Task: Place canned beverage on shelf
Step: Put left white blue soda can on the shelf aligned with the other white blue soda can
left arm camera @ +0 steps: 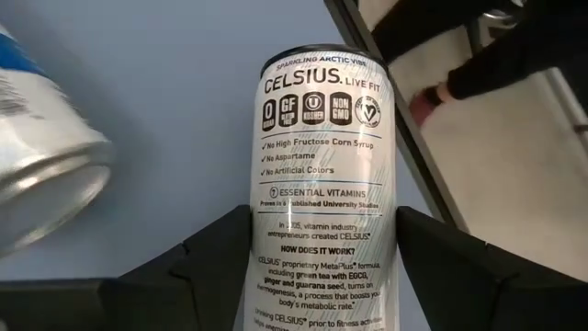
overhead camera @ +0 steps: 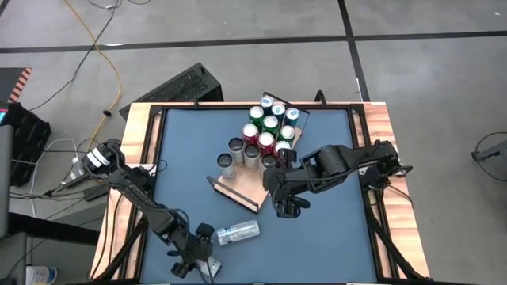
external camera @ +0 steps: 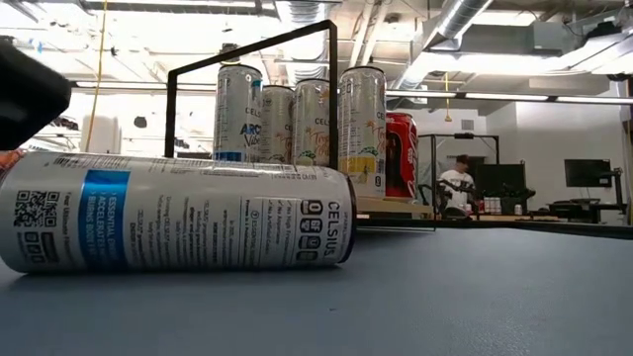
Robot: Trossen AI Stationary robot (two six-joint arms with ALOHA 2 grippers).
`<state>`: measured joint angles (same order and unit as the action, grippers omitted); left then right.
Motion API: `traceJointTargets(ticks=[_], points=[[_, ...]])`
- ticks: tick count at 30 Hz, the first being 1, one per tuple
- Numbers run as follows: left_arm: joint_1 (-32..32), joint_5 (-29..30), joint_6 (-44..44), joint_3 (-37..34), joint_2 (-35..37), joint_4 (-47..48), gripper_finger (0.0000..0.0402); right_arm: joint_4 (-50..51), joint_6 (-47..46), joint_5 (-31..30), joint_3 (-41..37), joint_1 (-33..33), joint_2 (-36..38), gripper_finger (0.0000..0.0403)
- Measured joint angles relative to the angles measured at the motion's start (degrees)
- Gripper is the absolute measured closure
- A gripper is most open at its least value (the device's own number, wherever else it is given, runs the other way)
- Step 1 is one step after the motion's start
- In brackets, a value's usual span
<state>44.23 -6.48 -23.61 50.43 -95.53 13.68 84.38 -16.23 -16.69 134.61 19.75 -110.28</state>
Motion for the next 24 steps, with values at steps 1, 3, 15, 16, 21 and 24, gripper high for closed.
traceJointTargets(ticks=[1, 3, 15, 16, 21, 24], points=[[-0.35, -1.39, 0.04, -0.02, 0.0, 0.26, 0.0157, 0.02, 0.0, 0.0, 0.0, 0.0, -0.02, 0.0176], [-0.51, -4.92, 0.3, -0.02, -0.02, 0.73, 0.0163, 0.02, 0.0, 0.06, 0.0, 0.0, -0.02, 0.0176], [-2.23, -12.61, -5.56, -0.22, -0.11, 0.95, 0.0214, 0.04, 0.19, 0.07, 0.0, 0.0, -0.02, 0.0176], [-2.64, -12.61, -6.3, -0.24, 0.02, 0.95, 0.0214, 0.04, 0.17, 0.07, 0.0, 0.0, -0.02, 0.0176], [-3.26, -5.46, -8.11, -0.31, 2.95, 4.56, 0.0221, 0.04, 0.15, 0.07, 0.0, 0.05, -0.02, 0.0176], [-3.34, 4.6, -8.72, -0.42, 6.68, 7.5, 0.0244, 0.02, -0.26, 0.07, 0.0, 0.51, -0.02, 0.0176]])
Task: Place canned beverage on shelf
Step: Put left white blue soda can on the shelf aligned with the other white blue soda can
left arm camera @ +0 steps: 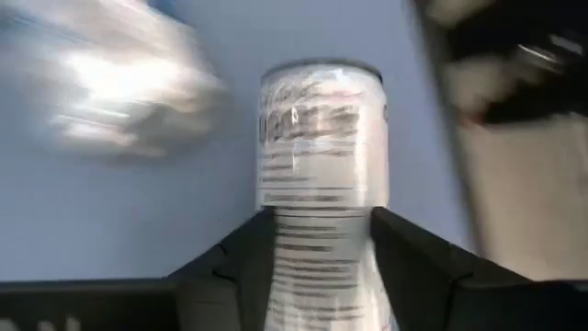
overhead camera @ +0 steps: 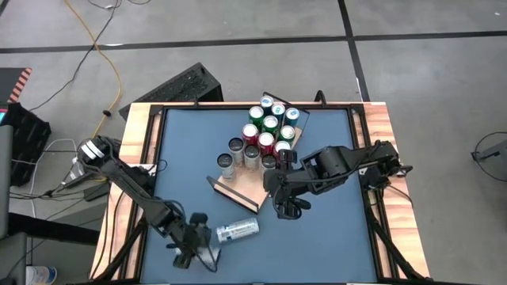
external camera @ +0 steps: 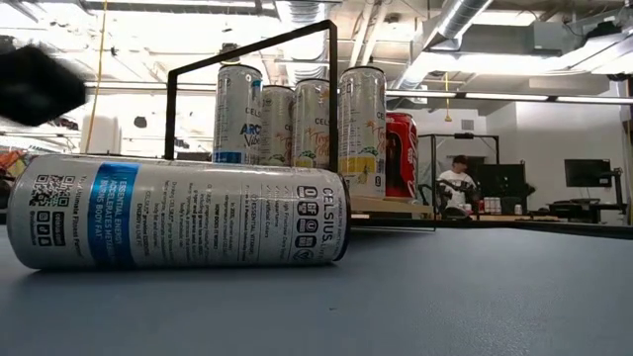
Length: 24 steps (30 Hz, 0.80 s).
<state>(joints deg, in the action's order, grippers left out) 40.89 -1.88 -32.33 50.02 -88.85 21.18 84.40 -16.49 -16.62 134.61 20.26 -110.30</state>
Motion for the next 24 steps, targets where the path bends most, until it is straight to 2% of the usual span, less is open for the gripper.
traceJointTargets(ticks=[5, 7, 8, 11, 15, 19, 24], points=[[0.18, 17.98, -0.66, -0.23, 7.15, 3.02, 0.0276, -0.58, -0.22, -0.02, 0.0, 0.9, 0.0, 0.0176], [0.8, 21.92, -1.56, -0.26, 9.88, 4.75, 0.0297, -1.31, -0.24, -0.02, 0.0, 1.4, 0.0, 0.0176], [0.96, 22.04, -1.73, -0.7, 11.17, 5.28, 0.0308, -1.74, -0.24, -0.02, 0.0, 1.66, 0.0, 0.0176], [1.08, 16.34, -1.64, -1.85, 13.19, 7.03, 0.0331, -3.21, -0.2, -0.02, 0.0, 2.43, 0.0, 0.0176], [1.03, 7.99, 6.3, -1.85, 14.23, 7.74, 0.033, -4.07, -0.2, -0.02, 0.0, 3.11, 0.02, 0.0176], [-1.42, 5.22, 8.53, -1.85, 13.97, 7.32, 0.0296, -4.22, -2.14, 0.0, 0.0, 3.13, 0.02, 0.0176], [-4.23, 1.22, 9.24, -1.81, 13.87, 7.31, 0.0222, -3.93, -2.98, 0.0, 0.0, 3.14, 0.02, 0.0176]])
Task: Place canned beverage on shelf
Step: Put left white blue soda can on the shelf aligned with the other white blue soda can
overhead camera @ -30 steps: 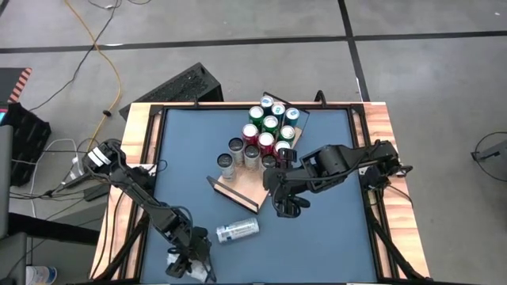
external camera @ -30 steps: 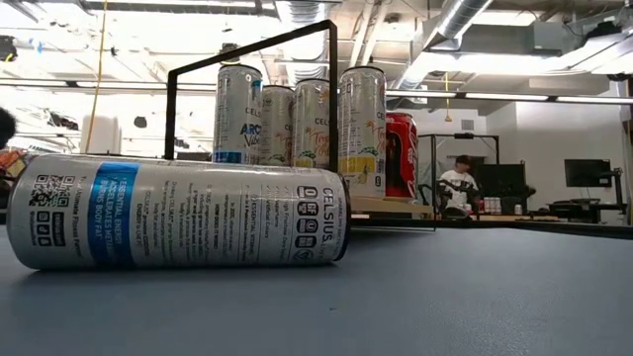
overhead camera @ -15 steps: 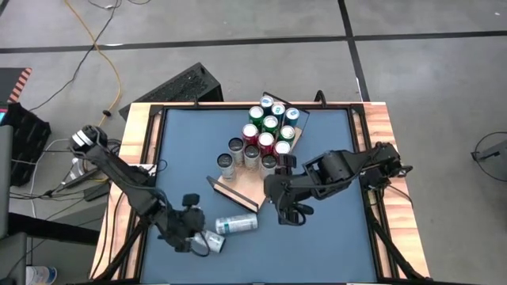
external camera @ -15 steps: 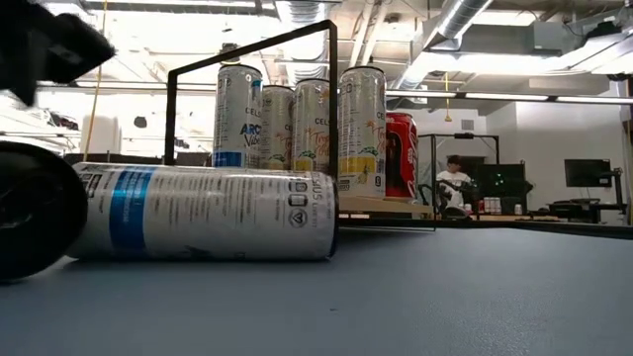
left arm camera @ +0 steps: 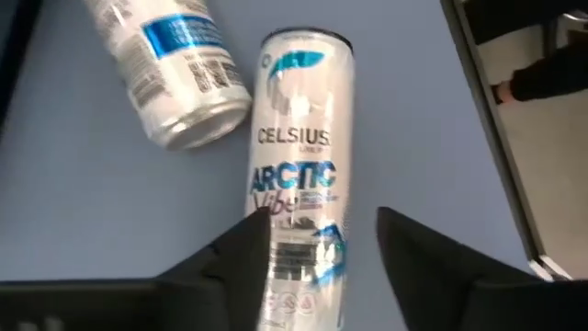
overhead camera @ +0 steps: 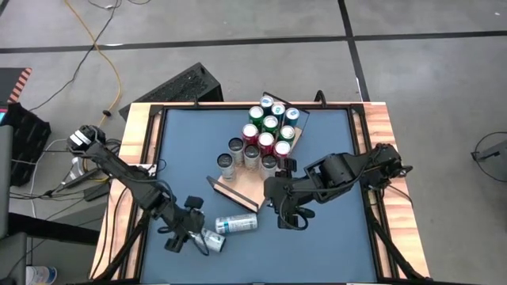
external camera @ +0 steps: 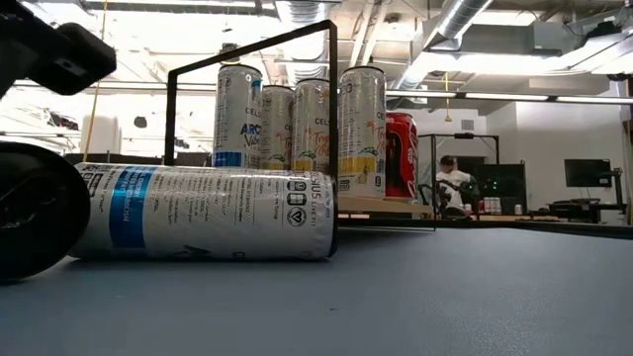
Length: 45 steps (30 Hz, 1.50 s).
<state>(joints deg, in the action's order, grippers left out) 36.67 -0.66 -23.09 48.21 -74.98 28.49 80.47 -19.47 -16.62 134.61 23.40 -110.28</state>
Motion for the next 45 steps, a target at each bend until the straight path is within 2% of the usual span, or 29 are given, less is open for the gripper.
traceJointTargets(ticks=[6, 10, 12, 19, 23, 28, 32, 37, 39, 43, 45], points=[[-1.18, -3.88, 3.22, -0.42, -1.58, -0.07, 0.0116, 0.13, -0.02, 0.02, 0.0, 0.15, 0.0, 0.0176], [-2.41, -5.9, 3.33, -0.74, -5.64, 0.51, 0.0069, 0.13, -0.06, 0.02, 0.0, 0.24, 0.0, 0.0176], [-3.22, -8.83, 3.51, -0.74, -8.46, 0.14, 0.0062, 0.13, -0.08, 0.02, 0.0, 0.24, 0.0, 0.0176], [-3.8, -10.44, 5.51, -0.42, -18.14, -1.05, 0.006, 0.33, -0.3, 0.02, 0.0, 0.22, 0.0, 0.0176], [-3.97, -11.33, 0.03, -0.22, -20.0, -1.18, 0.0091, 0.61, -0.67, 0.02, 0.0, 0.22, 0.0, 0.0176], [-3.62, -6.1, -8.4, -0.75, -16.03, -2.5, 0.0163, 0.98, -0.65, 0.0, 0.0, 0.22, 0.0, 0.0176], [-2.58, -0.44, -17.46, -0.91, -10.54, -2.49, 0.0163, 0.96, -1.18, -0.02, 0.0, 0.22, 0.0, 0.0176], [2.22, 10.18, -27.16, -0.81, -5.83, -1.57, 0.0163, 0.76, -6.11, -2.57, 0.0, 0.22, 0.01, 0.0176], [4.31, 14.9, -31.16, -0.78, -4.28, -1.16, 0.0163, 0.74, -10.3, -4.89, 0.0, 0.15, 0.02, 0.0176], [7.85, 28.15, -40.91, -0.74, -3.11, 3.16, 0.0163, -1.13, -21.62, -10.36, 0.0, 0.09, 0.02, 0.0176], [8.47, 33.56, -43.98, -0.74, -3.04, 3.88, 0.0163, -2.82, -25.36, -10.89, 0.0, 0.04, 0.02, 0.0176]])
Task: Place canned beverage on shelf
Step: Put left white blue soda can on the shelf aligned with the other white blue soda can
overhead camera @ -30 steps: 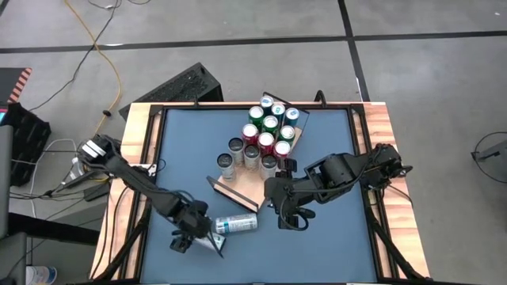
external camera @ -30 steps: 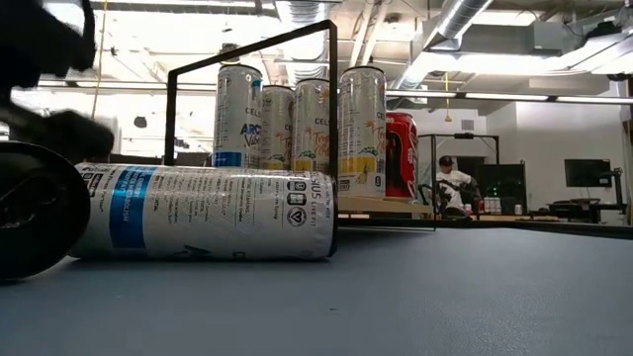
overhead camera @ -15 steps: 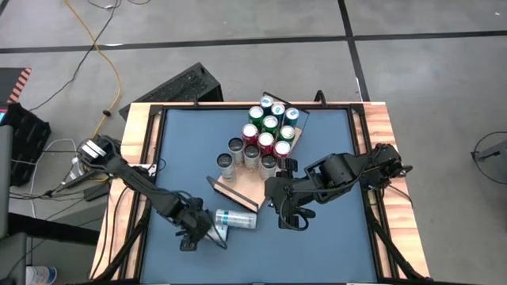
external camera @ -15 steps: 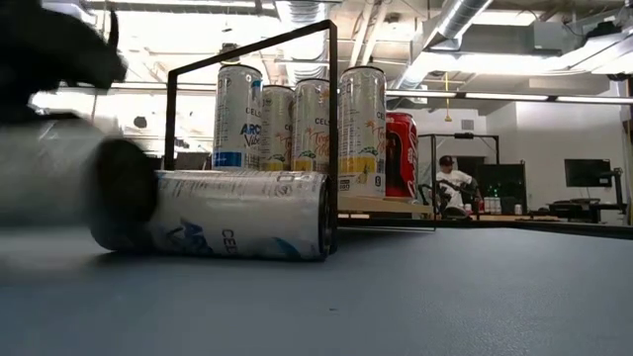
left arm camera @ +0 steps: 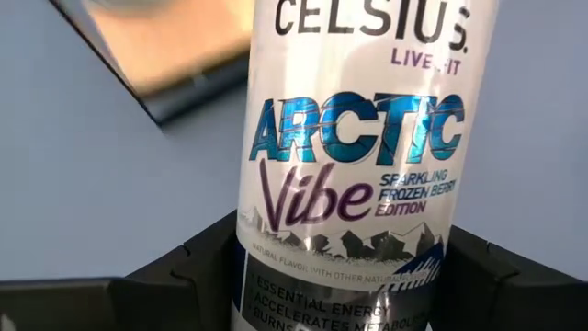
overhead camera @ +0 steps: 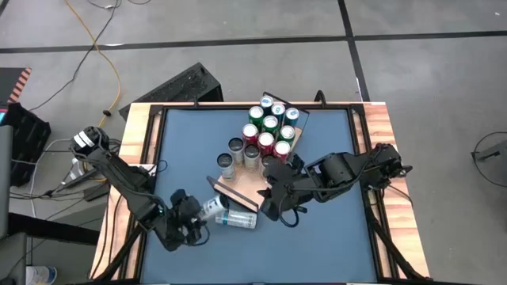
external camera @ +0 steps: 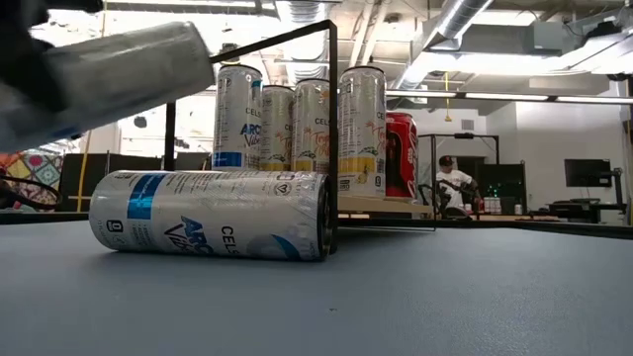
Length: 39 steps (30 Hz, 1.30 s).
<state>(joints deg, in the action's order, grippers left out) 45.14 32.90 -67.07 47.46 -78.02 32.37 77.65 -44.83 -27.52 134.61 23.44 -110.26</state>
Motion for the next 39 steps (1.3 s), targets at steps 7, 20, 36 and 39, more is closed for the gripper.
traceJointTargets(ticks=[7, 20, 36, 39], points=[[-2.31, 7.72, 1.46, 2.01, -0.04, 1.85, 0.0163, -9.86, -3.79, 4.51, 0.0, -1.14, 0.0, 0.0176], [1.62, 17.77, 12.35, 14.93, 0.07, 5.3, 0.0163, -11.58, -4.67, 6.57, -0.02, -1.9, 0.0, 0.0176], [-10.82, 39.85, 32.21, 19.67, 0.15, 8.79, 0.0163, -19.81, 4.51, 8.27, 0.0, -6.92, 1.55, 0.0176], [-11.7, 39.94, 35.23, 19.67, 0.15, 8.83, 0.0163, -19.91, 9.08, 9.44, 0.02, -7.58, 2.58, 0.0176]])
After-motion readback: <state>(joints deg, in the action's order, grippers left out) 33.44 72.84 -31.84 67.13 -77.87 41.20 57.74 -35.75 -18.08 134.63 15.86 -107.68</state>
